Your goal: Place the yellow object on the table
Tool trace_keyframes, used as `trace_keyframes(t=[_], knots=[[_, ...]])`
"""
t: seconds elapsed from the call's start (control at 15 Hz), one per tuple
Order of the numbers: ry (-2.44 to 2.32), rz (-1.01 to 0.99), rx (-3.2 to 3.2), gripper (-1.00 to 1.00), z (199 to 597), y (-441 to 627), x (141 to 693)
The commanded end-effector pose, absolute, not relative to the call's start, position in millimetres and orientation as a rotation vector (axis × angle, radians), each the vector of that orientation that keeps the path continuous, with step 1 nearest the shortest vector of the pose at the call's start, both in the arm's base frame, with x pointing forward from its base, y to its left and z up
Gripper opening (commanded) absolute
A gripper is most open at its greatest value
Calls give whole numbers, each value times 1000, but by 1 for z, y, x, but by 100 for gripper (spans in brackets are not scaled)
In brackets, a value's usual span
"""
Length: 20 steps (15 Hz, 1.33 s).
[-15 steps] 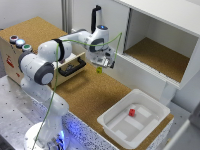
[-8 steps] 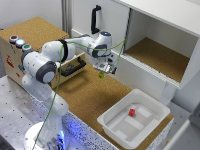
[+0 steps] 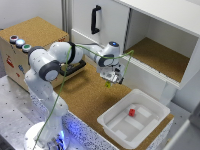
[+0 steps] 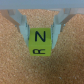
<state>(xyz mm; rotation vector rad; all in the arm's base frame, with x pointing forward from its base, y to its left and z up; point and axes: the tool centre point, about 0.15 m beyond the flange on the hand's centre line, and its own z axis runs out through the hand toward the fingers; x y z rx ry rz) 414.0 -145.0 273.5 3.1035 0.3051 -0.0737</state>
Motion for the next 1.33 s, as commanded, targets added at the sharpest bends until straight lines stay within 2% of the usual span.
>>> trace_keyframes(t=[0.0, 0.2, 0.6, 0.67, 0.87, 1.27], knots=[[153, -166, 3052, -100, 223, -135, 425], [79, -131, 3110, -100, 206, -133, 425], [54, -154, 3139, -100, 209, -132, 434], [25, -159, 3141, 100, 211, -131, 432], [-2, -56, 3146, 100, 238, -123, 421], [53, 121, 3082, 100, 331, -99, 421]])
